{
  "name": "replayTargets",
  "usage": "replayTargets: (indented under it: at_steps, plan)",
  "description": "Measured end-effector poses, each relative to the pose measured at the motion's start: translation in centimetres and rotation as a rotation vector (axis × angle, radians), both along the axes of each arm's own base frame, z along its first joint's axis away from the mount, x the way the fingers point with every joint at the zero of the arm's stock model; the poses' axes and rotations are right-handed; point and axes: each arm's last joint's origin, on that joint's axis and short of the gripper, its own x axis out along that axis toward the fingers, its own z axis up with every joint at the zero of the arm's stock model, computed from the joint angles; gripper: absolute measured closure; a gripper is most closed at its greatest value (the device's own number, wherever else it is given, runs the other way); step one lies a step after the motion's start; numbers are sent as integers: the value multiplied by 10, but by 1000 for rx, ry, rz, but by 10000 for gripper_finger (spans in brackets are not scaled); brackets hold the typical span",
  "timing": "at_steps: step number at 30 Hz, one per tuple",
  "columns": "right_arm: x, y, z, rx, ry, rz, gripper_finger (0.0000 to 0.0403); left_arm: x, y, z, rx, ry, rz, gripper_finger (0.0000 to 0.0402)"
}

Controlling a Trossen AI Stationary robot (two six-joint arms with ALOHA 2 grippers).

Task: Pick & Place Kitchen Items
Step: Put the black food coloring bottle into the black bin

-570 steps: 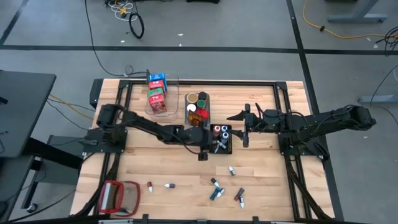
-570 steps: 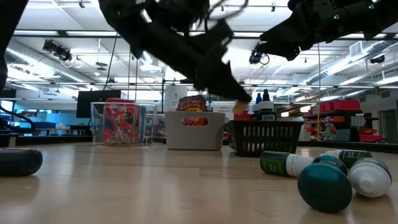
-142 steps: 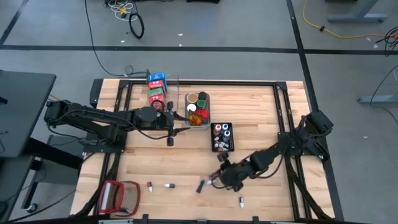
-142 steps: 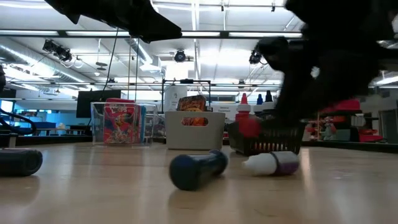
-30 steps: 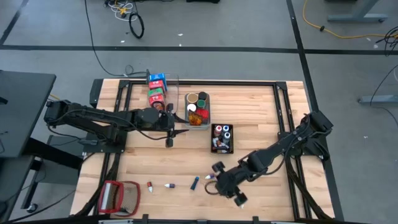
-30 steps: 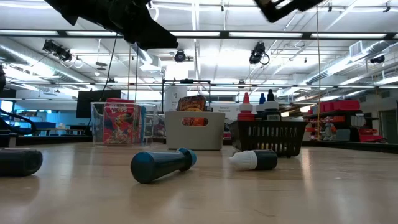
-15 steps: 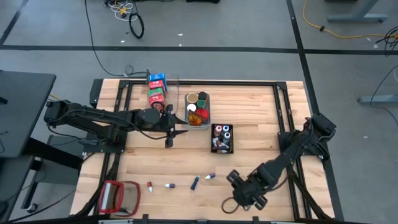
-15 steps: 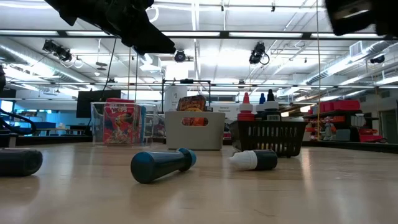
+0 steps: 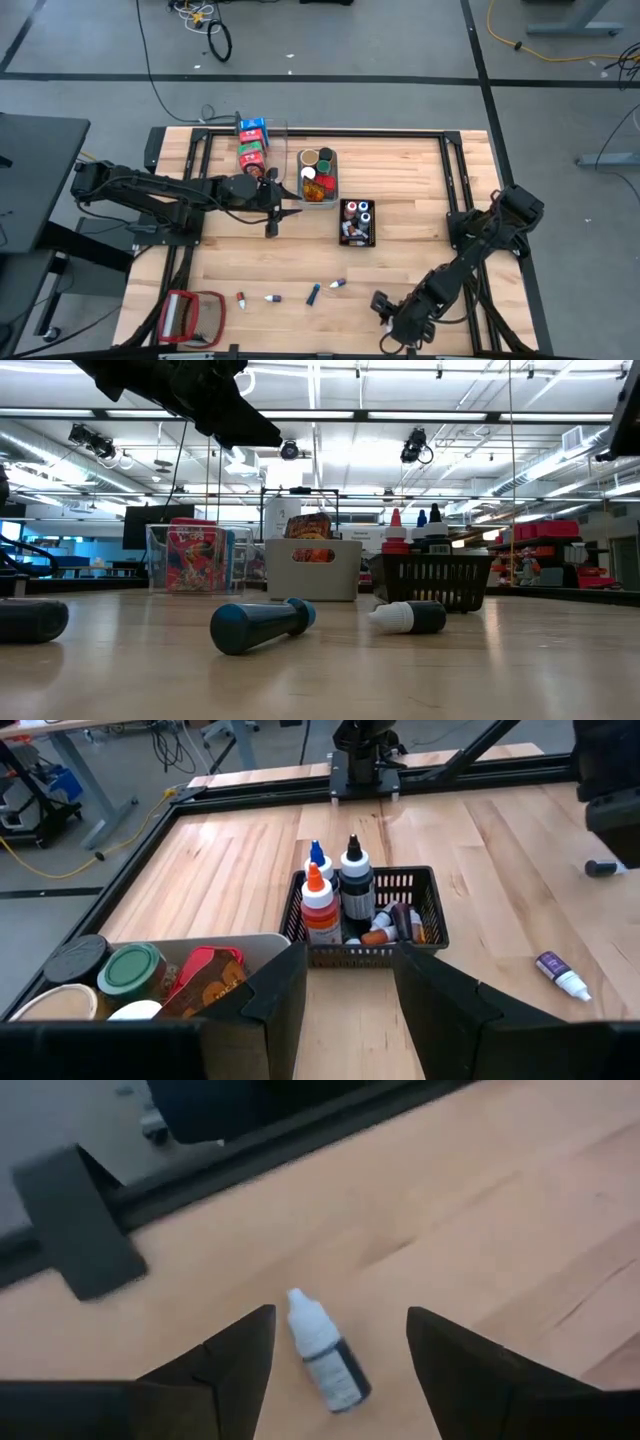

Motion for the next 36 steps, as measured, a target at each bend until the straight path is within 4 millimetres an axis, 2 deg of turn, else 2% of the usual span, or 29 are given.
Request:
replayTargets:
  at_steps: [4,8,14,19,29,32,36]
  plan:
    - [-1,-4,-8,11,-40,25,165,0,0,0,0,0,0,242]
    - [-7,-13,-20,-66,-62,49,165,0,0,0,0,0,0,242]
    - [-11,-16,-28,-29,-72,94,171,0,0,0,1,1,0,242]
    - [-9,-23,-32,5,-80,104,206,0,0,0,11,1,13,242]
    - [-4,-33,-37,85,-24,111,306,0,0,0,7,0,16,242]
    - [-2,-36,-37,97,-14,94,320,0,0,0,7,0,16,242]
    - [4,-41,-37,108,0,-34,315,0,0,0,16,1,12,242]
